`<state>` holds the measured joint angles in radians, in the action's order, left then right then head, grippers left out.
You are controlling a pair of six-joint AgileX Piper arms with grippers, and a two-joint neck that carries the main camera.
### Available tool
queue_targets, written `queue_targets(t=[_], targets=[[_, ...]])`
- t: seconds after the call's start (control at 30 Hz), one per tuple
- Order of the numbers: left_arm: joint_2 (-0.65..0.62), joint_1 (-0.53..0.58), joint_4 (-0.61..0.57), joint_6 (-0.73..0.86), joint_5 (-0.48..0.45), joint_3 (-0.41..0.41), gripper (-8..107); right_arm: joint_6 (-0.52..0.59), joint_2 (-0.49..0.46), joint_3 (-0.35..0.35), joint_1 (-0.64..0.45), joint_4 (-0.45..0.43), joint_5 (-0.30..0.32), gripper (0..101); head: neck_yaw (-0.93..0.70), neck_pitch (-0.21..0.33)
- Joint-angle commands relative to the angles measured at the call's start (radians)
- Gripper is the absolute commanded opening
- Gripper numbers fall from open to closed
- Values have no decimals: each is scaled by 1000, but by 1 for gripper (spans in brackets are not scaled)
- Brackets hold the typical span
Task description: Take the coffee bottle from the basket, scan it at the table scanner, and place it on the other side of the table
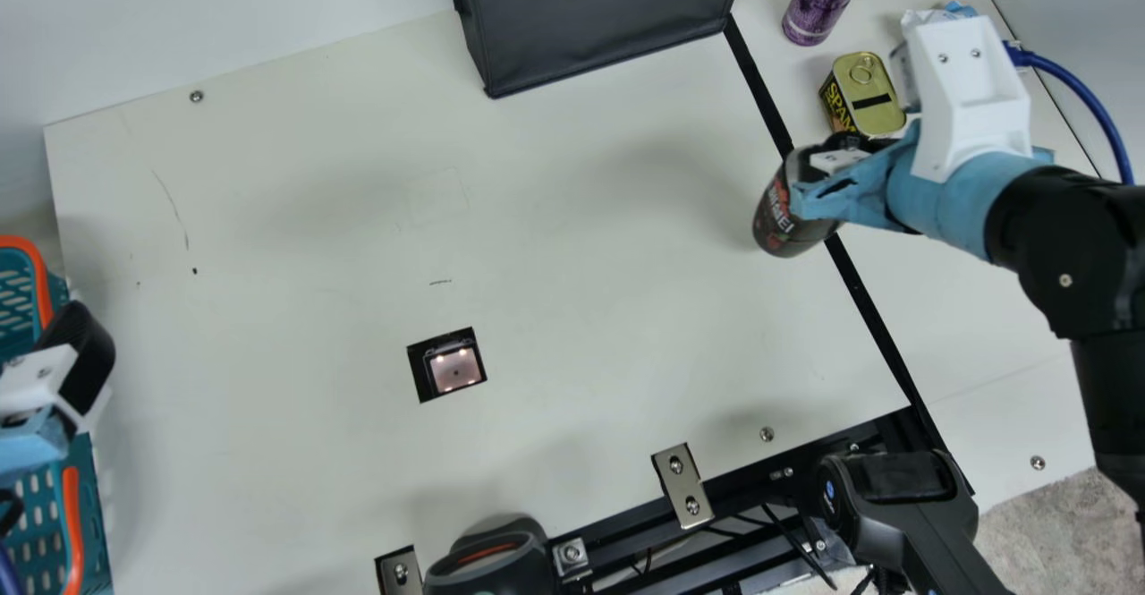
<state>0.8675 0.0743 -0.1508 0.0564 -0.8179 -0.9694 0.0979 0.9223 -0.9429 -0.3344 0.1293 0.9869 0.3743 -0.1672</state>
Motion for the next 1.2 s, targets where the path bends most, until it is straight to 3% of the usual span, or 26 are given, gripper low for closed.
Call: queue_targets(t=[0.0, 0.33, 0.67, 1.17], targets=[[0, 0, 0, 0, 0, 0, 90, 67, -1, 2, -109, 31, 6, 0, 2, 29], [0, 0, 0, 0, 0, 0, 90, 285, 16, 5, -384, 137, 20, 0, 2, 29], [0, 0, 0, 0, 0, 0, 90, 477, 64, 28, -593, 218, -15, 0, 2, 29], [0, 0, 0, 0, 0, 0, 90, 631, 135, 57, -705, 327, -107, 0, 2, 29]])
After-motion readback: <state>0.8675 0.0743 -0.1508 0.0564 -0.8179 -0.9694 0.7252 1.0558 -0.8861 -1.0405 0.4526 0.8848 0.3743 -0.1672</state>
